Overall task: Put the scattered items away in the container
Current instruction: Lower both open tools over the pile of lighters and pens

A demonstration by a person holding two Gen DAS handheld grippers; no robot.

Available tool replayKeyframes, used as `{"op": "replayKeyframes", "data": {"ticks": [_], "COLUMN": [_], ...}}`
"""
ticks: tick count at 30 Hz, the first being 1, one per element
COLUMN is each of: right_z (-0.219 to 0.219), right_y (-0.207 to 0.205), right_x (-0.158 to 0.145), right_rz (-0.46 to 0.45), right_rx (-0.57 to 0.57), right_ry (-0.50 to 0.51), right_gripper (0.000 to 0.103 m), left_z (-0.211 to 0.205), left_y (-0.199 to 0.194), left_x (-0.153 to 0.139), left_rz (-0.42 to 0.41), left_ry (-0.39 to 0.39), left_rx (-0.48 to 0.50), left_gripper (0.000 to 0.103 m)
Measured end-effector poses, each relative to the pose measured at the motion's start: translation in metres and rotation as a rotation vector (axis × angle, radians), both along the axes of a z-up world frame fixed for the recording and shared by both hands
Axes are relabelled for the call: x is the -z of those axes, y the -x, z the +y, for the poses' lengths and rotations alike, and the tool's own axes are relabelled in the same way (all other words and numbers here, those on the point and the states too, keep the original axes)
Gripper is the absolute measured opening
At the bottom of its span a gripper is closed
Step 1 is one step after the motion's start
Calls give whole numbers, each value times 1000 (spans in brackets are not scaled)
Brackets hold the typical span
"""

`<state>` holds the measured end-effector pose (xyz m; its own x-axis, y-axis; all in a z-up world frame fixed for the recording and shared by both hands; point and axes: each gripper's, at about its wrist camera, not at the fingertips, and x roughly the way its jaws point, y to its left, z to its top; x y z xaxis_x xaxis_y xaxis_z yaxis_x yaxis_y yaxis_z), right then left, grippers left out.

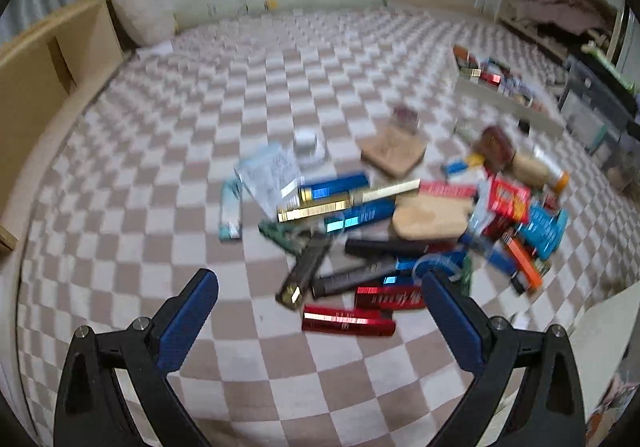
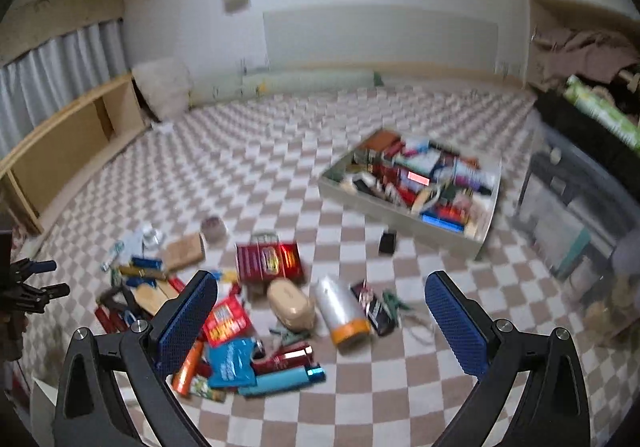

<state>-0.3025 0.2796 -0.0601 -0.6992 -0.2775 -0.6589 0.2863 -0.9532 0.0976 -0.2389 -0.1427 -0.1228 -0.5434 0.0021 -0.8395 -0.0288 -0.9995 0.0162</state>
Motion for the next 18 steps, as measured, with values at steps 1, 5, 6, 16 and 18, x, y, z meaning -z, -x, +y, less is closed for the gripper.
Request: {"op": "replayKeyframes", "data": {"ticks": [1,5,6,16,18], "right_z": [-2,-8,-9,-39,-47], "right_y": [2,5,6,3,1], "right_x": [8,36,42,103,114], "right_rz": [-14,-73,-89,-221,-246], "right_rx": [-4,-29,-35,-135,-170], "right_ry": [-13,-55,-61,-186,-213], "right_gripper": [103,103,103,103,103], "left_z": [0,1,2,20,22], "left_y": [1,4,4,6,8], "left_x": [8,34,39,85,91], "left_rz": [-19,-74,-85,-169,-176], "left_ry": [3,9,10,68,73], "left_rx": [4,14,18,89,91], "left_gripper": [102,102,102,102,102]}}
